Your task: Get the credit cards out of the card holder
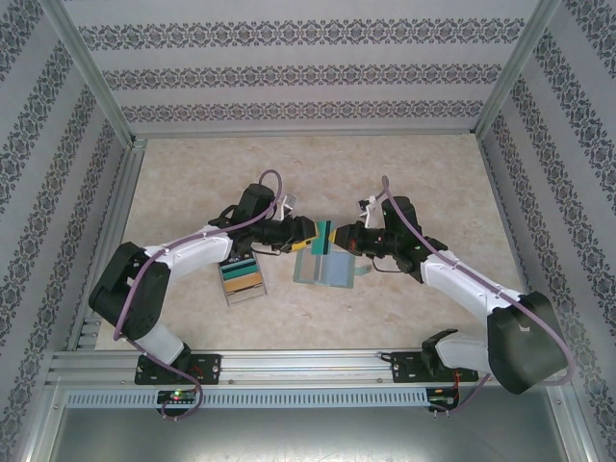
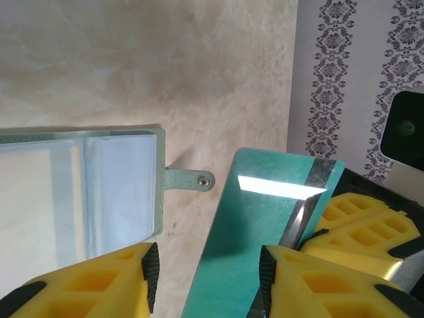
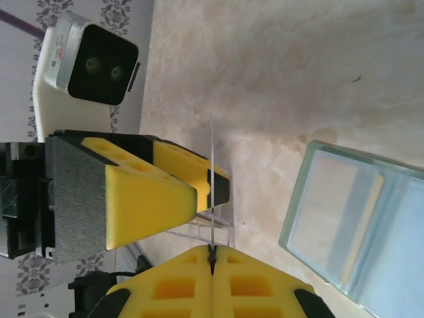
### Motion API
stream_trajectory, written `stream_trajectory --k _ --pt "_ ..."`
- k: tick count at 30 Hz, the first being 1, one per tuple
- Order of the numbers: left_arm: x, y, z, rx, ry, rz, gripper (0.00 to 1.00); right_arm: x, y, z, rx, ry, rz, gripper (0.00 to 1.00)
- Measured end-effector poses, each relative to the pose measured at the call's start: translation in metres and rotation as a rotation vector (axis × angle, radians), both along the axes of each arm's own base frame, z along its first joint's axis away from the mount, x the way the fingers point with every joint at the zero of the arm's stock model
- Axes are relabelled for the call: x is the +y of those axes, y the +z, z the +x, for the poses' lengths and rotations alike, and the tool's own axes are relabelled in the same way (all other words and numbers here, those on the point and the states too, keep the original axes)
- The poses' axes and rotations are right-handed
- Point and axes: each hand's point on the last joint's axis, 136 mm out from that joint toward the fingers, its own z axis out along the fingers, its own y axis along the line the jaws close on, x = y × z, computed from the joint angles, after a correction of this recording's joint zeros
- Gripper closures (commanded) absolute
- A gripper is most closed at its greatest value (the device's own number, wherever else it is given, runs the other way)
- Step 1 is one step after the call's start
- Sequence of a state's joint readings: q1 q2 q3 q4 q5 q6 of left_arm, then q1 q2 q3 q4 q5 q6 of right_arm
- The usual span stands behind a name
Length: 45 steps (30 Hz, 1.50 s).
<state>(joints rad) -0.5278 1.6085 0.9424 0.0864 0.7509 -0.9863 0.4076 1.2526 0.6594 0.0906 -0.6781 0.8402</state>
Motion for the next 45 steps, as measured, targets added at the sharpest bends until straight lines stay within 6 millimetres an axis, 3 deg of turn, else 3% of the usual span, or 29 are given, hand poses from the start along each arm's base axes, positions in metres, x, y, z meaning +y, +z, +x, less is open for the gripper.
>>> stream_trajectory --k 4,6,9,11,12,14,20,23,28,38,41,45 --pt "-0.003 0.007 0.002 -0.006 0.002 -0.029 0.7 0.004 0.002 0.002 0.003 0.007 0.026 1.0" --pt "-0.003 0.006 0.002 0.0 0.005 -0.031 0.83 0.004 0.003 0.003 0.002 0.005 0.03 1.0" --pt "0.0 0.007 0.005 -0.002 0.014 -0.041 0.9 0.001 -0.003 0.007 0.017 -0.01 0.024 0.98" --pt "0.0 0.009 0.007 -0.005 0.015 -0.046 0.95 0.0 -0.01 0.008 0.035 -0.015 0.015 0.85" --pt "0.0 0.009 0.006 -0.007 0.012 -0.049 0.98 -0.001 -0.013 0.007 0.045 -0.016 0.011 0.69" --pt "-0.001 0.01 0.006 -0.007 0.008 -0.053 1.0 0.0 -0.018 0.005 0.056 -0.009 0.006 0.51" --pt "0.004 0.008 0.003 -0.02 0.001 -0.022 1.0 0.0 -0.02 0.005 0.044 0.003 -0.006 0.14" --pt "0.011 0.006 -0.002 -0.038 -0.02 0.046 1.0 -0.002 -0.024 0.003 0.05 0.001 -0.025 0.02" --pt "0.031 0.016 -0.006 -0.154 -0.064 0.22 1.0 -0.011 -0.034 0.001 0.054 -0.017 -0.093 0.02" --pt "0.104 0.053 -0.042 -0.609 -0.236 0.608 1.0 -0.015 -0.028 -0.002 -0.012 -0.034 -0.175 0.02" --pt "0.122 0.049 -0.057 -0.723 -0.344 0.707 1.0 -0.012 -0.026 -0.003 -0.024 -0.028 -0.184 0.02" --pt "0.144 0.024 -0.071 -0.796 -0.503 0.85 1.0 -0.008 -0.024 -0.002 -0.038 -0.017 -0.19 0.02"
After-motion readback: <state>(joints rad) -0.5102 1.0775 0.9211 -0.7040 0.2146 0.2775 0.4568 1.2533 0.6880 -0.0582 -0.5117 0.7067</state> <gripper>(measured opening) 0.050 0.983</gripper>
